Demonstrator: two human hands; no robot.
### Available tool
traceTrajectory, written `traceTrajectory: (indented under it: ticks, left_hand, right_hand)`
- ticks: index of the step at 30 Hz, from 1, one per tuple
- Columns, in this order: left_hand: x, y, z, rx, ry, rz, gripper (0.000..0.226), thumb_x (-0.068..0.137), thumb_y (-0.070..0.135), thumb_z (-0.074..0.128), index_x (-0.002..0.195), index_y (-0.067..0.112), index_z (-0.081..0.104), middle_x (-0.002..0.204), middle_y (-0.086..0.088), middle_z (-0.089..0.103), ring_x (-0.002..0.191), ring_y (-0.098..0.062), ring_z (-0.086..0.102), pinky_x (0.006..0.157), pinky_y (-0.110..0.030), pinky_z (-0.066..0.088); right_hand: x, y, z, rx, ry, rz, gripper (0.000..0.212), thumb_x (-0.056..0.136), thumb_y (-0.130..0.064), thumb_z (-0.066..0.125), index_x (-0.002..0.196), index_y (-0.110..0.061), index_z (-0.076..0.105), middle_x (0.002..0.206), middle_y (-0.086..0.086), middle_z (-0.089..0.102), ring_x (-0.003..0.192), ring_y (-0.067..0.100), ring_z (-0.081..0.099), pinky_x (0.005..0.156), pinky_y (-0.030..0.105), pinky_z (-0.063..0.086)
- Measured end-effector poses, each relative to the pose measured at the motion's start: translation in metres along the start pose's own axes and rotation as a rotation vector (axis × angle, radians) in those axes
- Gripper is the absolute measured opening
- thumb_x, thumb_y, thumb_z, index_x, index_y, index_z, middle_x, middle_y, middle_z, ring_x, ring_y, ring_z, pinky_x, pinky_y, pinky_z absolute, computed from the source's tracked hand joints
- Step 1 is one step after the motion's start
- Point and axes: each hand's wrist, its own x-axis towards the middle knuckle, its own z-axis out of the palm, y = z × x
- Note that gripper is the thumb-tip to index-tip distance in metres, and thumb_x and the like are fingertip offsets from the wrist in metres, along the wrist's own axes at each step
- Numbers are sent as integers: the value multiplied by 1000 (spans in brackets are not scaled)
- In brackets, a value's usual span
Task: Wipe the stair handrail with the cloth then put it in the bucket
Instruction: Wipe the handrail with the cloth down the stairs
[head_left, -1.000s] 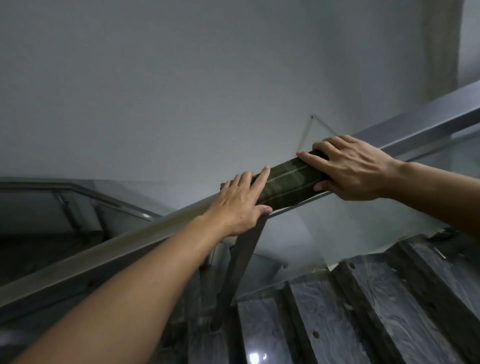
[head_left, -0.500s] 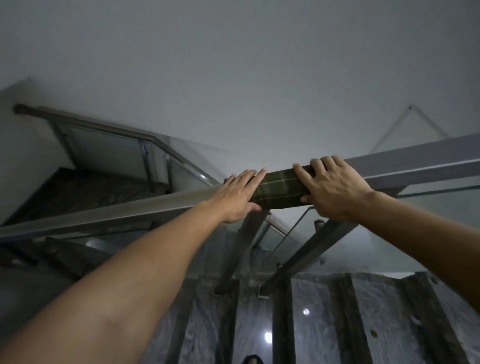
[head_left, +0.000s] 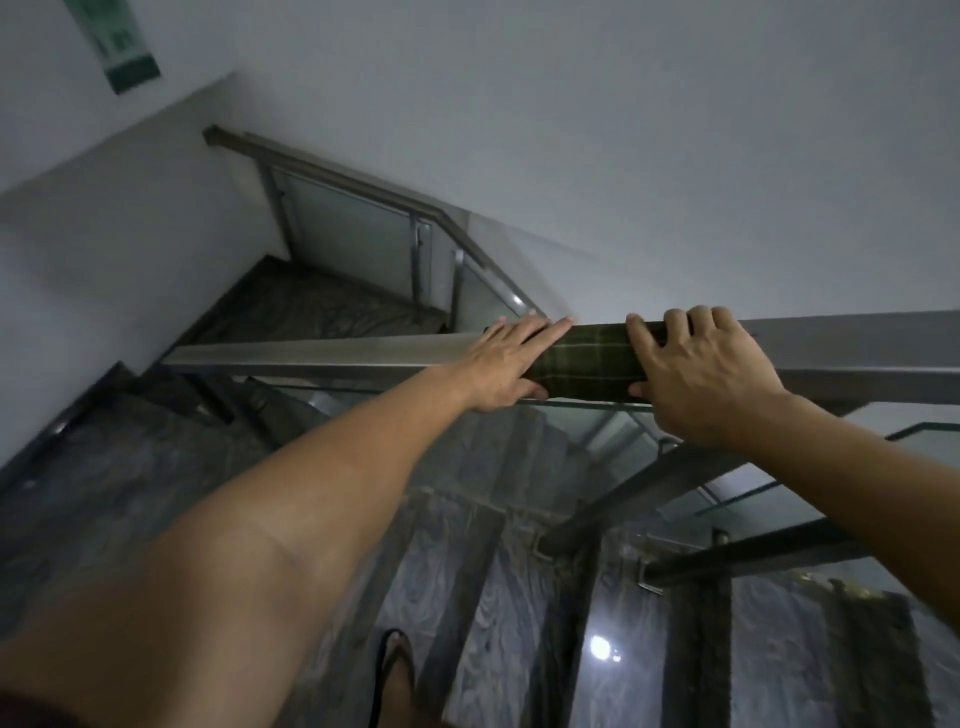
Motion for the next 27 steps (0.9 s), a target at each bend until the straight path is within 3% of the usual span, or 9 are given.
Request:
traceTrajectory:
  ticks: [3, 8, 13, 18, 27]
  left_hand:
    - [-16, -53, 11, -3, 0, -2, 93, 87, 34, 63, 152, 27, -4, 159, -8, 15, 149, -26, 3, 120, -49, 3]
    - [-43, -136, 22, 11, -26, -25, 92, 87, 37, 62, 152, 28, -3, 155, -11, 20, 146, -28, 15, 118, -46, 4]
    - [-74, -231, 40, -1, -50, -75, 93, 87, 33, 63, 151, 28, -4, 154, -9, 20, 147, -28, 10, 120, -47, 3]
    - [-95, -302, 54, -6, -46, -78, 95, 85, 32, 65, 152, 26, -3, 153, -10, 23, 148, -29, 10, 119, -46, 2]
    - [-132, -440, 83, -13, -47, -42, 96, 86, 33, 64, 151, 29, -7, 160, -8, 9, 149, -25, -2, 119, -46, -2]
  right_hand:
    - [33, -46, -2, 3, -10, 5, 69, 91, -54, 32, 140, -7, 23, 118, 21, 55, 102, 36, 54, 90, 46, 44]
    - [89, -113, -6, 22, -3, -4, 68, 90, -55, 33, 137, -6, 26, 116, 22, 55, 102, 37, 55, 90, 48, 44]
    - [153, -196, -11, 44, -42, -21, 63, 90, -52, 36, 132, -5, 32, 114, 23, 55, 101, 38, 54, 90, 49, 43]
    - [200, -256, -15, 74, -50, -22, 66, 92, -50, 33, 138, -4, 23, 121, 24, 52, 107, 39, 52, 95, 49, 41]
    - [285, -371, -20, 44, -37, 5, 67, 91, -52, 32, 138, -5, 23, 120, 21, 53, 105, 35, 53, 93, 47, 42]
